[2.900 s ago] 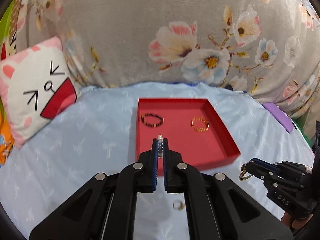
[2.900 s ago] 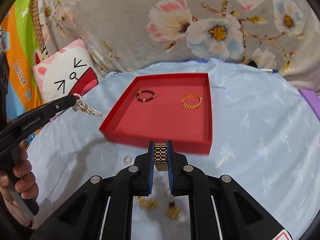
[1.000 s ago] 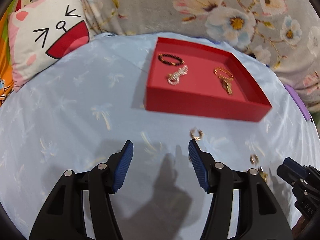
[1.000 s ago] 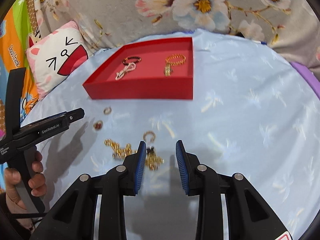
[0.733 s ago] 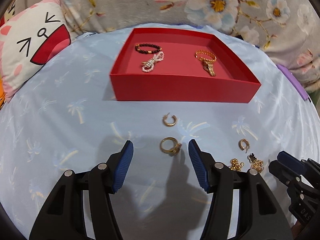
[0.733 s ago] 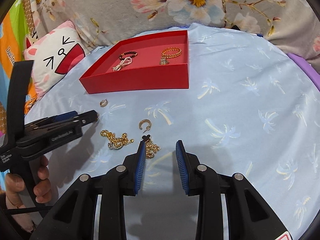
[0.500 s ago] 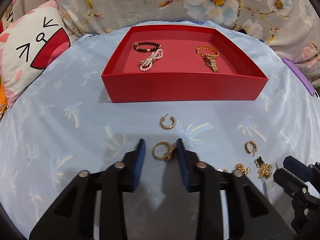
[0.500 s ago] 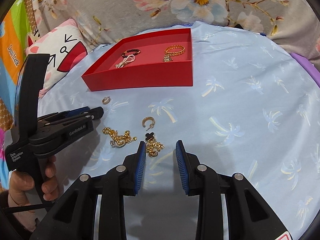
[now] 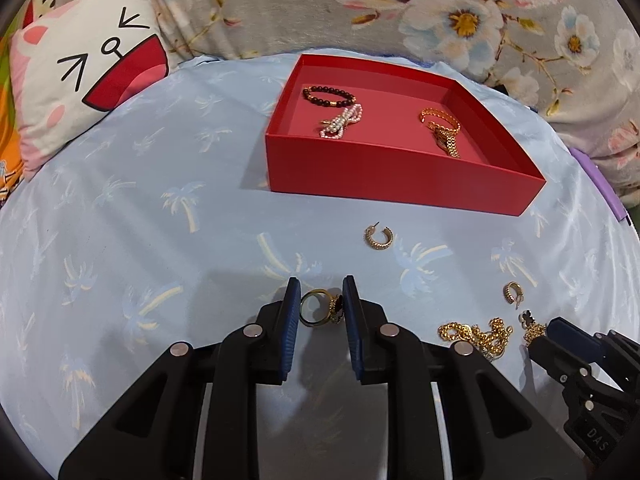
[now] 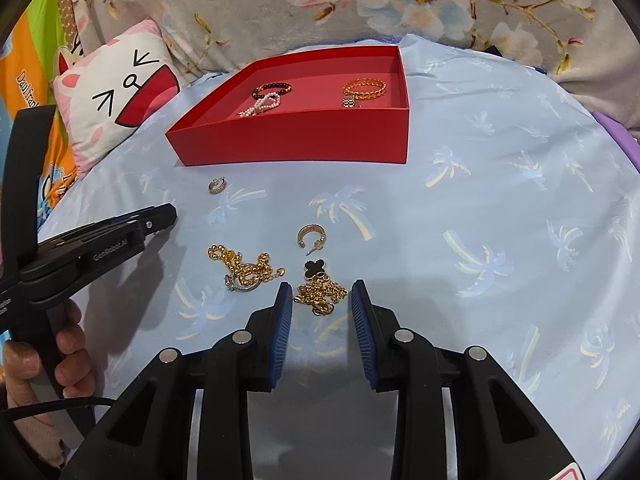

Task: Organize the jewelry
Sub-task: 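Grasp a gold ring with the left tool while the right tool grasps a gold chain, then carry the ring and the chain into the red box and open both tools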

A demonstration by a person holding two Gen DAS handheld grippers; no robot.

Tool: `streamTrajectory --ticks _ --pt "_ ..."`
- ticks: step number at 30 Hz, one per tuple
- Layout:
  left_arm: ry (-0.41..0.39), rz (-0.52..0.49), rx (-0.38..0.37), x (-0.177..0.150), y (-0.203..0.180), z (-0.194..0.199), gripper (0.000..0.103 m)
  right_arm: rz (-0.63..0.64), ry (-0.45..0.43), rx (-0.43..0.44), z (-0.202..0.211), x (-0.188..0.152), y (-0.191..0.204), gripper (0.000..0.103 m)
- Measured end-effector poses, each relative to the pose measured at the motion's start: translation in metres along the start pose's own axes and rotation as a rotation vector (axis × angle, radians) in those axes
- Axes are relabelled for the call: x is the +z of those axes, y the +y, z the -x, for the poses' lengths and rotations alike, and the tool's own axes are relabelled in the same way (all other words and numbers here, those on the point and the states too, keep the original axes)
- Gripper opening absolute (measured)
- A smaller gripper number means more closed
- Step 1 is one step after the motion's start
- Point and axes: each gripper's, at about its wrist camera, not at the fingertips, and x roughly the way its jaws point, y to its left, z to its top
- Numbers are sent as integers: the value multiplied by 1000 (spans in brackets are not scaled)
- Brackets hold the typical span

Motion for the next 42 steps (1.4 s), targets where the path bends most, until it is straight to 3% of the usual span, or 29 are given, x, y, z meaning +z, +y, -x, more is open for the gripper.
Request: streamTrajectory --ticks 5,13,28,42 --pt "-3 16 -12 -2 3 1 21 4 0 -5 -2 1 0 15" --pt "-3 20 -20 -2 4 1 21 -7 -3 -4 -3 4 -3 3" --pt "-33 6 -35 4 2 17 21 0 -145 0 48 28 -1 3" --pt "-121 -56 -68 64 -2 71 21 40 -298 15 107 101 9 3"
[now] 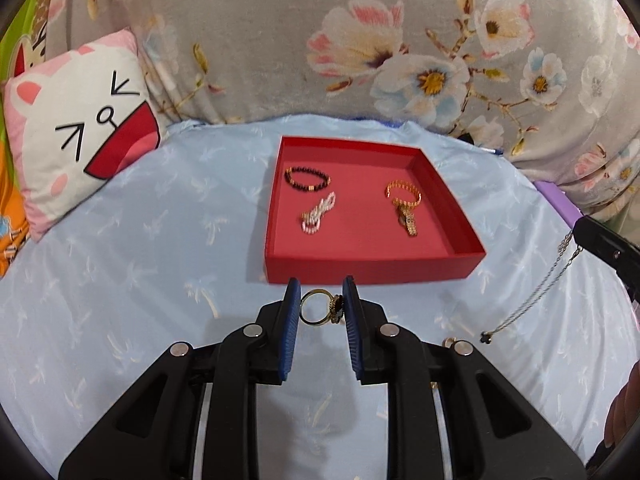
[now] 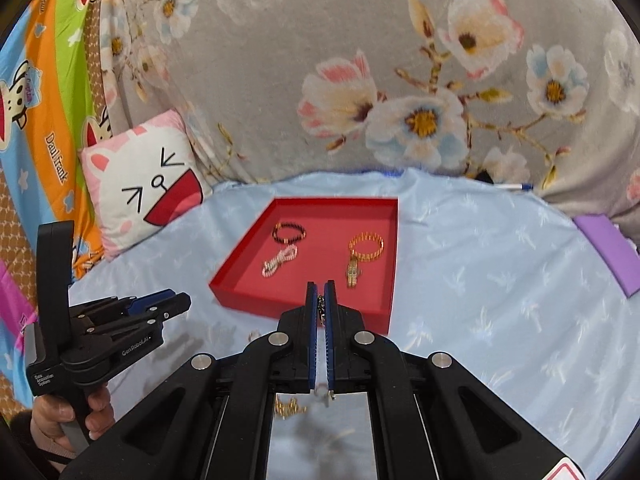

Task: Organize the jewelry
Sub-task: 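Carry the ring and the chain into the red box and open both tools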

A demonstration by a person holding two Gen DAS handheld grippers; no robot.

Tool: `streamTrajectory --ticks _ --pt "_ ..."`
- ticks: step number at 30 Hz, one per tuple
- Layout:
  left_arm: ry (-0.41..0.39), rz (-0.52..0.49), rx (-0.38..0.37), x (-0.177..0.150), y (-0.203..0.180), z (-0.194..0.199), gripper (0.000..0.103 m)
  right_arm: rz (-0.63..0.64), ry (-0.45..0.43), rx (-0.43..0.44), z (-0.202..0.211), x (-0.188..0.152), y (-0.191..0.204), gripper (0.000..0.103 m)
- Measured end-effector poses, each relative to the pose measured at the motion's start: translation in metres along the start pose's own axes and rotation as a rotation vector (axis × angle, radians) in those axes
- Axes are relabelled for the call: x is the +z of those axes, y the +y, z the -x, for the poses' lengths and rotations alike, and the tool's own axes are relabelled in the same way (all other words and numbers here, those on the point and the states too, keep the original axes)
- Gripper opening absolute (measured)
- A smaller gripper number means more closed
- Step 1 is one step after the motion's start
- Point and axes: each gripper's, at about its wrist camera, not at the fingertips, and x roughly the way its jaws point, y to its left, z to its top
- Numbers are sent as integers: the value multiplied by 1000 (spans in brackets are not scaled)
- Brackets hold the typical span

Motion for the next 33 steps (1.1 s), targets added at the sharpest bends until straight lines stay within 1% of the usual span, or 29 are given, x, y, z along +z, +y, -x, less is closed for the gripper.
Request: streamTrajectory --ticks 5,10,13,16,22,31,33 --pt "-44 -12 -1 37 1 7 21 12 -51 -6 0 37 2 3" --pt "-81 -22 21 70 0 5 21 4 -81 -9 -9 71 -2 3" --pt "-85 -17 21 85 1 -3 21 -19 -87 -9 -22 87 -9 3" --pt "-73 -7 29 95 -2 -17 21 -30 -75 -18 -38 94 -14 3" --pt "-15 11 31 98 -6 -58 21 -30 -16 -44 -76 84 -19 3" --pt "100 49 33 78 7 -114 21 -66 68 -51 -120 58 -32 3" --pt "126 56 24 74 10 -125 21 -63 83 -55 -129 52 -32 3"
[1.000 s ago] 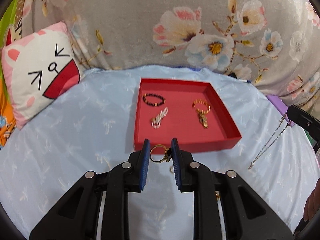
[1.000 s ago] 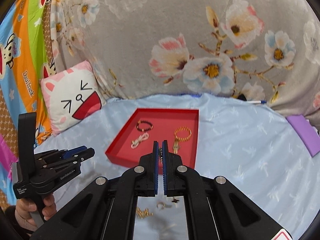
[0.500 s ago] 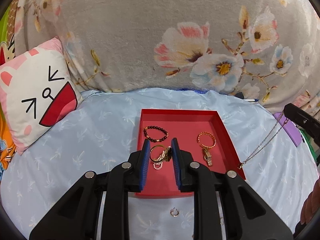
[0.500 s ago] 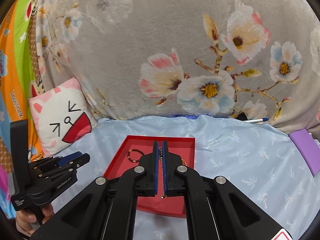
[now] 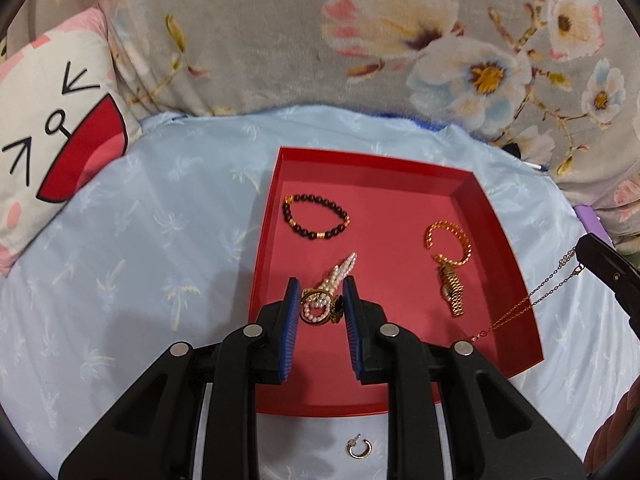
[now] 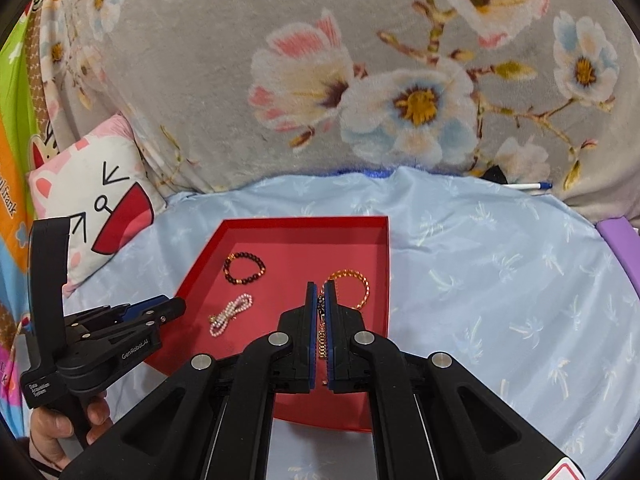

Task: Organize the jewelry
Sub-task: 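Carry the ring and the chain into the red box and open both tools, then withdraw both open tools from the box toward the loose jewelry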

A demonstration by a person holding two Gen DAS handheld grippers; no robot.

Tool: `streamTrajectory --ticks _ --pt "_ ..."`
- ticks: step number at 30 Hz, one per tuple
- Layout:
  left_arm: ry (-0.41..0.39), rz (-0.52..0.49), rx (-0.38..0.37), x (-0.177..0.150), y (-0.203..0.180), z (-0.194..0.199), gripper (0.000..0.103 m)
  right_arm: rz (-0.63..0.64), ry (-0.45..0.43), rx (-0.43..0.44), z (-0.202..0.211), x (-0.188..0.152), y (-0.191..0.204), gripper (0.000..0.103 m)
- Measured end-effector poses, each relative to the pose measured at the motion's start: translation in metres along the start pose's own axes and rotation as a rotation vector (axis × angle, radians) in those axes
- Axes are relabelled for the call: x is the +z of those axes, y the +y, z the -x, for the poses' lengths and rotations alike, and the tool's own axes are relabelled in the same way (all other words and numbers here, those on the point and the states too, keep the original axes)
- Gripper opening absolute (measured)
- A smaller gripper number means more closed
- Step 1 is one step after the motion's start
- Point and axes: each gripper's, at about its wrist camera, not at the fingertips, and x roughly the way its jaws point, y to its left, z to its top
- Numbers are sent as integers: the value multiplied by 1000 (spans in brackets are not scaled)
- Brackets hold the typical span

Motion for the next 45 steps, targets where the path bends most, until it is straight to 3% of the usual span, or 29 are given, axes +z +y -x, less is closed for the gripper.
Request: streamTrajectory --ticks 6,13,15,21,24,26,29,33,38,45 --pt "53 6 -11 -4 5 -23 21 3 21 -12 -18 -6 0 3" --pt "61 42 -27 -2 15 -28 23 -25 18 -7 -25 -7 -6 3" --pt "55 54 -30 -1 17 -26 36 -27 9 -5 -22 -8 -6 6" --pt "-43 67 -13 -4 21 7 56 -31 -40 7 4 -12 -3 13" --pt "-92 66 -15 -11 20 31 57 -36 -71 24 27 -20 -1 18" --pt "-114 60 -14 -19 19 47 57 -24 -91 26 46 -31 3 20" --pt "-129 45 -18 -39 16 65 58 -8 -94 31 69 -52 8 30" --pt "-106 44 -21 -75 15 73 63 15 -50 23 84 -91 15 34" --pt "-52 41 -1 -124 14 71 63 21 78 59 78 -149 23 34" --pt "-45 26 81 -163 14 66 63 20 172 105 54 -182 37 34"
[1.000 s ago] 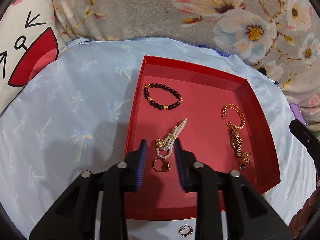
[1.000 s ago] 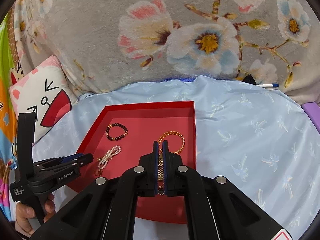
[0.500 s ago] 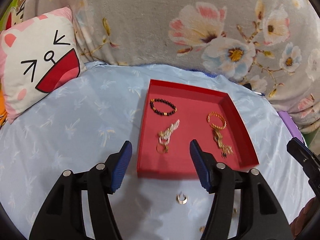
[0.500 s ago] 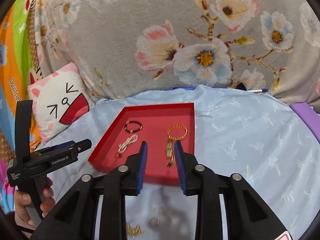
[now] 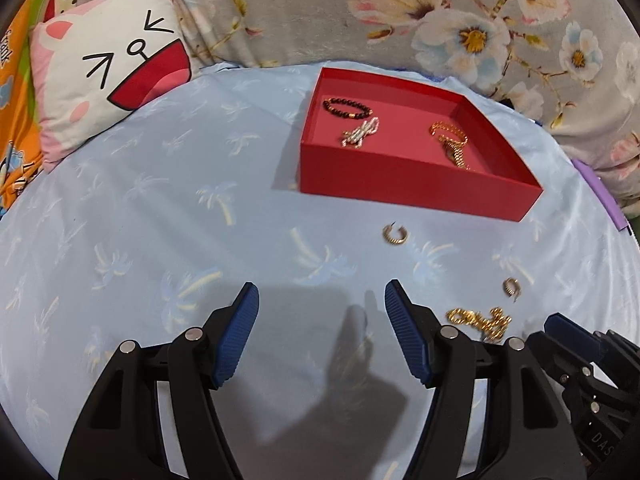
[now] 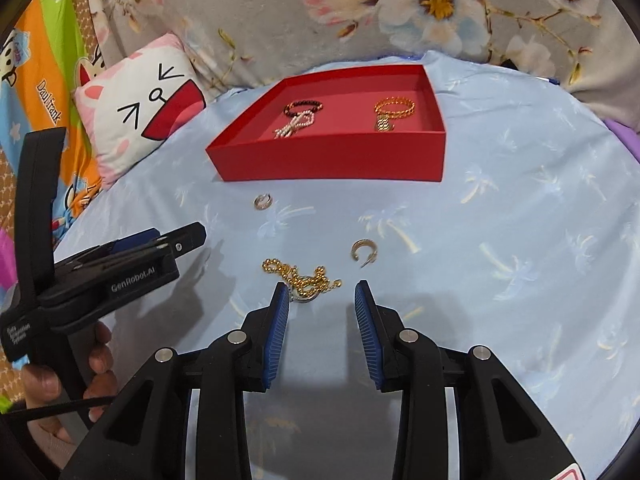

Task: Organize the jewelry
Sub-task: 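Withdraw both open tools from the box toward the loose jewelry, then grasp a gold chain with the right tool and lift it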

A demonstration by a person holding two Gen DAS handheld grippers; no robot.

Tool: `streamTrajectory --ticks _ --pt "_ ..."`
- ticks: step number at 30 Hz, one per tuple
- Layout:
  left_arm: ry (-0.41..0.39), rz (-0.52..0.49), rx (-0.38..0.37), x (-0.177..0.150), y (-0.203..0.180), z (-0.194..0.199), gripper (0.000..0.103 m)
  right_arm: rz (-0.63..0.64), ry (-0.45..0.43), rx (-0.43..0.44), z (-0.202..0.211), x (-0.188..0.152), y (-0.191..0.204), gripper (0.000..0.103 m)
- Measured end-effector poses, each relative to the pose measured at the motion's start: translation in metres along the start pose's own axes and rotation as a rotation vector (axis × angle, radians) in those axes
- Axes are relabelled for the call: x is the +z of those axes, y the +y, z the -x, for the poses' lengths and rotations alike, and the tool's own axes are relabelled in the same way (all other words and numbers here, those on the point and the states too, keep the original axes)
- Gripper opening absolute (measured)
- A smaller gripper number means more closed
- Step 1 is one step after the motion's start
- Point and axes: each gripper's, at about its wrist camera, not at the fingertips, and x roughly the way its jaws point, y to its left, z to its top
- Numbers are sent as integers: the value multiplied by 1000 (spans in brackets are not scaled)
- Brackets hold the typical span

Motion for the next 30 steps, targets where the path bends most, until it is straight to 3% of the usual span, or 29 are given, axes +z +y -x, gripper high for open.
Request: streamTrajectory --ticks 12,20,30 --pt "-9 -10 21 -6 -1 -1 63 -10 40 -3 -27 9 2 32" --pt "0 -3 15 -5 -1 -2 63 7 45 -18 -33 13 3 3" --pt "27 25 -14 -2 5 -7 63 -2 -59 -22 -1 19 2 3"
